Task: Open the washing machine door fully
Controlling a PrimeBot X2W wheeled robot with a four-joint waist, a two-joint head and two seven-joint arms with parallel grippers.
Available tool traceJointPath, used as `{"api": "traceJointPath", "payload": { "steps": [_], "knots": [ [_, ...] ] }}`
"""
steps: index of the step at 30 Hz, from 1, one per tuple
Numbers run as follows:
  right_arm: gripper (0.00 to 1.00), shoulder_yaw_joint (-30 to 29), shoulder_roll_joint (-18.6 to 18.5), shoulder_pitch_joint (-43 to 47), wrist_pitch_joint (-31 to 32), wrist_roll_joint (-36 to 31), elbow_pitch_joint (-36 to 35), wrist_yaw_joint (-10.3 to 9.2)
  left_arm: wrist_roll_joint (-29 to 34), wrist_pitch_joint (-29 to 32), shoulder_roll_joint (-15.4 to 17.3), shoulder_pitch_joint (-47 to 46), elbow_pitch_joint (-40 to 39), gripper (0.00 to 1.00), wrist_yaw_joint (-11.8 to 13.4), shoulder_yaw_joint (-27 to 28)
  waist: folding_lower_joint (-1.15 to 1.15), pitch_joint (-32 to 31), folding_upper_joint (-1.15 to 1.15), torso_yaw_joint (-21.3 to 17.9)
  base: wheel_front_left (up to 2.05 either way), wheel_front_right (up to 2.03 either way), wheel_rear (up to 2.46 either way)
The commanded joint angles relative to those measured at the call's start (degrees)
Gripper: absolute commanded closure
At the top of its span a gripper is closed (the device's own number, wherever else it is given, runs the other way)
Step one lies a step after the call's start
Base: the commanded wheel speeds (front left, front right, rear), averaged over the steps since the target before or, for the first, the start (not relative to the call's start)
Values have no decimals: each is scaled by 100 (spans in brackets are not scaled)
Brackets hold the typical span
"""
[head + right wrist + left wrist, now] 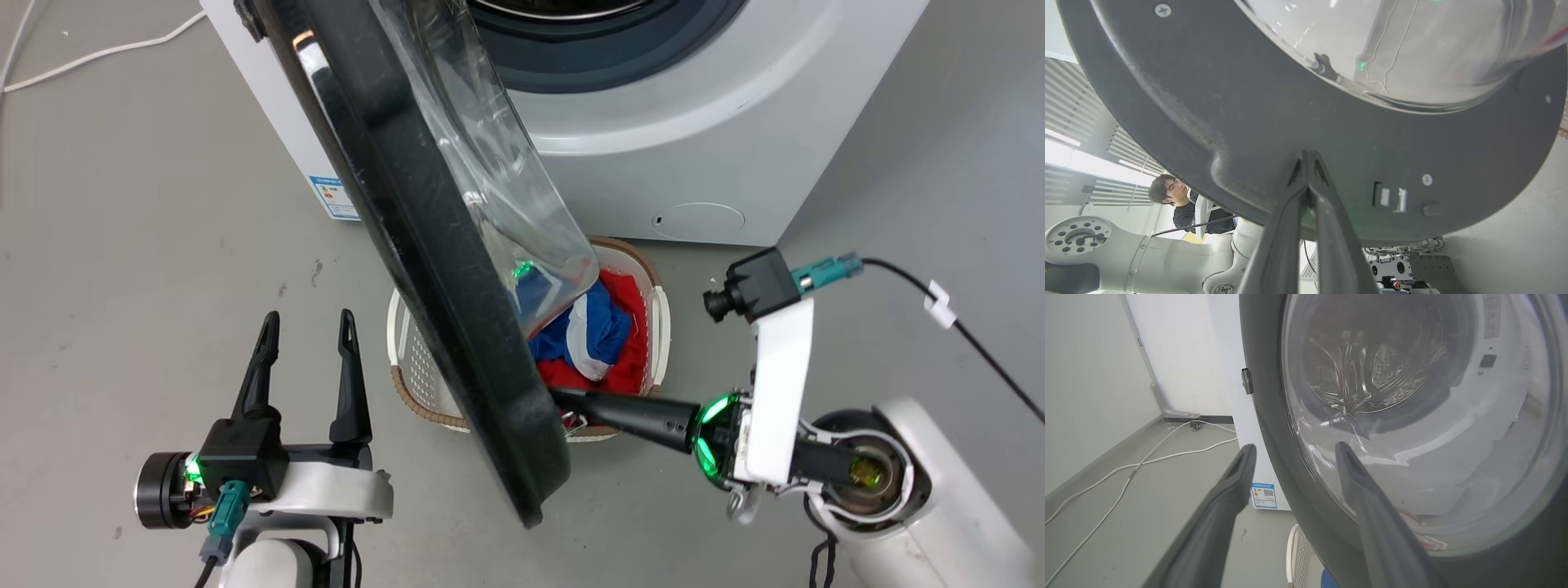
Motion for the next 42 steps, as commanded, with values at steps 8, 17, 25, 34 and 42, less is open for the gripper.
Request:
{"api": "traceJointPath", "payload": {
  "steps": [8, 17, 25, 34, 42],
  "knots": [
    [100, 108, 142, 504, -210, 36, -61, 14, 16, -16, -5, 129, 26, 0, 31, -5, 0, -137, 0, -30, 0, 0, 0],
    [58, -316, 122, 1036, -1233, -137, -333, 14, 42, -16, -6, 343, 97, 0, 15, 35, 0, -525, 0, -129, 0, 0, 0],
    [0, -988, 127, 1629, -2828, -547, -783, 14, 79, -16, -5, 646, 132, 0, 14, 101, 0, -980, 0, -235, 0, 0, 0],
    [0, -985, -413, 2019, -5705, -2773, -478, 14, 107, -16, -6, 938, 133, 0, 25, 157, 0, -1361, 0, -333, 0, 0, 0],
    [0, -1792, -43, 2315, -6156, -5526, -570, 14, 112, -16, -4, 1074, 83, 0, 65, 176, 0, -1482, 0, -394, 0, 0, 0]
  ]
}}
